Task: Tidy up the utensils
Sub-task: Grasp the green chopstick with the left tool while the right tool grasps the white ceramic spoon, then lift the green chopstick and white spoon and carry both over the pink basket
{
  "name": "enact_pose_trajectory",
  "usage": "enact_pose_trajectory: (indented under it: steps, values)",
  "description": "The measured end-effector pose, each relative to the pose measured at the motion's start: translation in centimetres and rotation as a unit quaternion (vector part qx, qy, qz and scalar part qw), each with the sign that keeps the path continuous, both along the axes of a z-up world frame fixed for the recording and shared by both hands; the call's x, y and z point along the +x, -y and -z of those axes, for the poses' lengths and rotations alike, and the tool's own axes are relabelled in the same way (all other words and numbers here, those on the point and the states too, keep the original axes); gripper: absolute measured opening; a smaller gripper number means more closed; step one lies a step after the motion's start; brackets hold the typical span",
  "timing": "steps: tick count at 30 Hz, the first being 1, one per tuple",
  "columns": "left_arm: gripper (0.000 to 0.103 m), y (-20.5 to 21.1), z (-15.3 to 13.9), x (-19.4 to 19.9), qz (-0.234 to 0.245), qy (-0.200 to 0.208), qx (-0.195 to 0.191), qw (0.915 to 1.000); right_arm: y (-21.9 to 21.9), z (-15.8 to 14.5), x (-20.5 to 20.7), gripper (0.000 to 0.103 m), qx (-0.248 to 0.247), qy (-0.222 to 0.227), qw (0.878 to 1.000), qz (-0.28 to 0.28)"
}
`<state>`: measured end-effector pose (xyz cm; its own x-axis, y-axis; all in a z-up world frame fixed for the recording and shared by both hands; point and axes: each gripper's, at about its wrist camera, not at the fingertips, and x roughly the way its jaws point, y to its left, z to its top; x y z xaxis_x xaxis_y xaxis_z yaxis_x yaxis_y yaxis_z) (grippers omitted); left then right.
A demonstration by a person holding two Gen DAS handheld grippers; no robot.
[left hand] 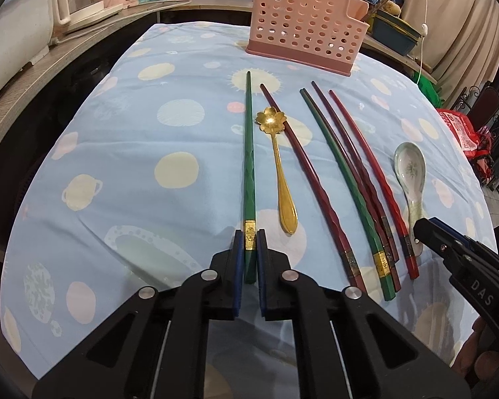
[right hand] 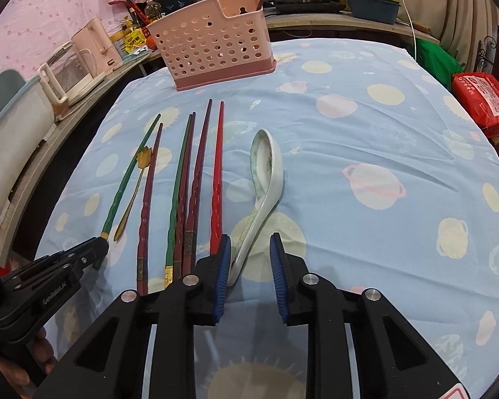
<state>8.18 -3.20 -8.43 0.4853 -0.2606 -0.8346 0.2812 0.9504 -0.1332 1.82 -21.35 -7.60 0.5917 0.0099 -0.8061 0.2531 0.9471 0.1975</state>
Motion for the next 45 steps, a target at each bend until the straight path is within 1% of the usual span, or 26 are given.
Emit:
enact_pose_trajectory:
  steps: [5,8,17,25,34,40,45]
  values:
    - [0.007,0.0,0.0,0.0,0.000,0.000,0.001,1.0000,0.0,0.4,0.4,0.016,-0.001,-0.002,1.000,-0.001]
    - [0.007,0.0,0.0,0.0,0.000,0.000,0.002,1.0000,-0.2,0.5,0.4,0.013,-0.011,-0.002,1.000,-0.002]
    - [0.007,0.0,0.0,0.0,0.000,0.000,0.002,1.0000,-0.2,0.6,0.0,0.011,-0.018,0.001,1.000,-0.005]
    - [0.007,-0.3,0.0,0.0,-0.003,-0.006,-0.006,1.0000,0.1,0.4,-0.7,0.008,-0.008,0.003,1.000,0.000]
    - [0.007,-1.1,-0.3,-0.5,-0.008,-0.015,-0.020,0.9997,0.7,-0.8,-2.1,0.008,0.000,0.017,1.000,0.006]
    - [0.007,-1.8,-1.1,-1.1,-0.013,-0.011,-0.029,0.9994,1.1,-1.5,-2.8,0.008,0.004,0.026,1.000,0.010]
    - [0.007,-2.4,-3.0,-1.4,-0.016,0.004,-0.040,0.9991,1.5,-2.7,-3.4,0.008,0.005,0.041,0.999,0.015]
